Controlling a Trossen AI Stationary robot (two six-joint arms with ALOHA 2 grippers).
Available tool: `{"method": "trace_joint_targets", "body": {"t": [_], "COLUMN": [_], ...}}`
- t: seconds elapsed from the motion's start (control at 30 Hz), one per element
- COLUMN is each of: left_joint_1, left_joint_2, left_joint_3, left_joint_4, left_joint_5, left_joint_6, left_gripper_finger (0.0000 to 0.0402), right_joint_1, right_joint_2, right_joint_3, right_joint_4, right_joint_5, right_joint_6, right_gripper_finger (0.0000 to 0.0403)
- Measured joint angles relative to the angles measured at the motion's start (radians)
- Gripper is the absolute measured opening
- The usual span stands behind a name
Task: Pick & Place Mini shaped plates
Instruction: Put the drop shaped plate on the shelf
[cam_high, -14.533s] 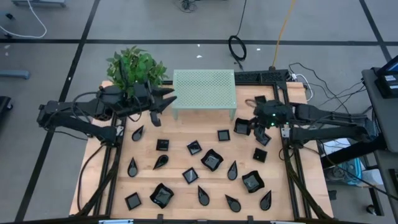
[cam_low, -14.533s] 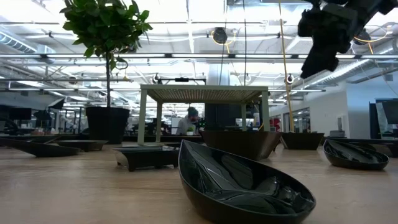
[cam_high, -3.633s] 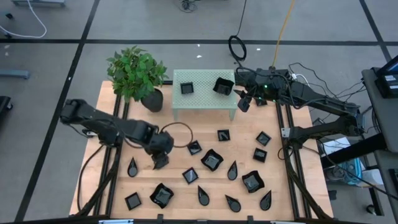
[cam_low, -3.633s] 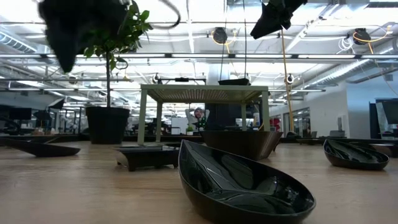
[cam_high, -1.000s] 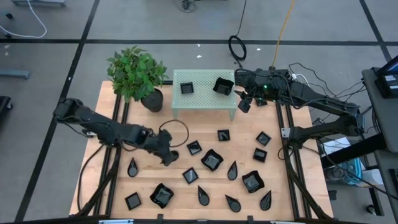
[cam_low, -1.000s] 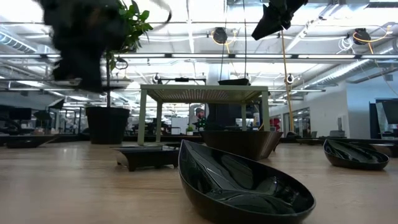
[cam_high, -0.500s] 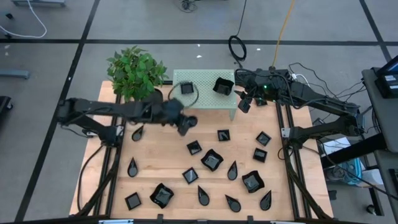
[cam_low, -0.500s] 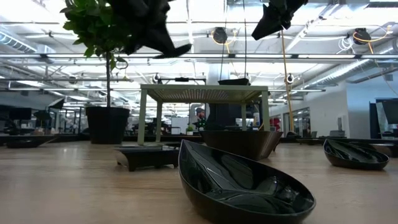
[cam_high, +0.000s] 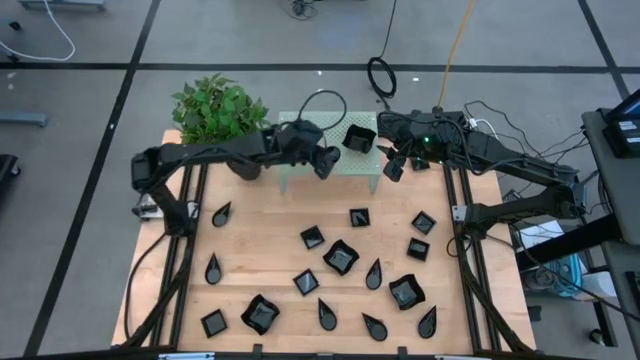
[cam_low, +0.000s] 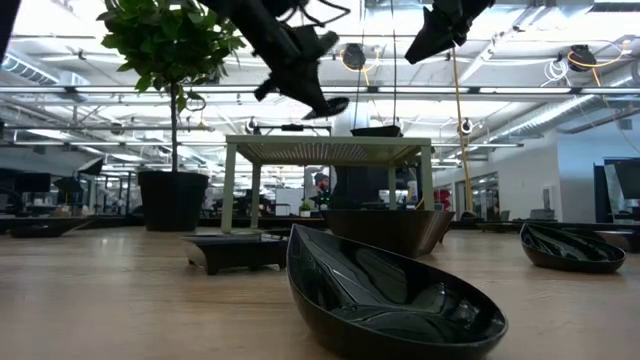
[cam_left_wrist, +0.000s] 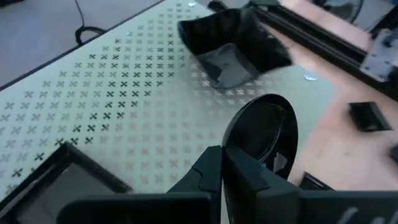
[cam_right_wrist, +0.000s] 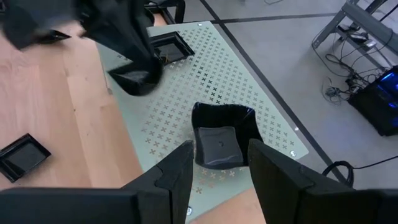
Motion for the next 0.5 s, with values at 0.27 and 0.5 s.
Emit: {"method": "trace_joint_targets", "body": {"t": [0.27, 0.5], "left_joint_1": [0.041, 0.071], "left_joint_2": [0.066, 0.064], "left_joint_3": [0.028, 0.029], "left_joint_4": [-0.015, -0.013], "left_joint_5": [0.004, -0.004], "left_joint_6": [-0.002, 0.035], "left_gripper_finger": [0.0015, 0.0005], "right_joint_1": [-0.002, -0.002], "right_joint_2": [0.0, 0.0], "right_joint_3": [0.0, 0.0], "right_joint_4": [0.0, 0.0], "right_joint_5": [0.0, 0.0], "right_joint_6": [-0.03, -0.052], "right_gripper_finger": [0.0141, 0.0141]}}
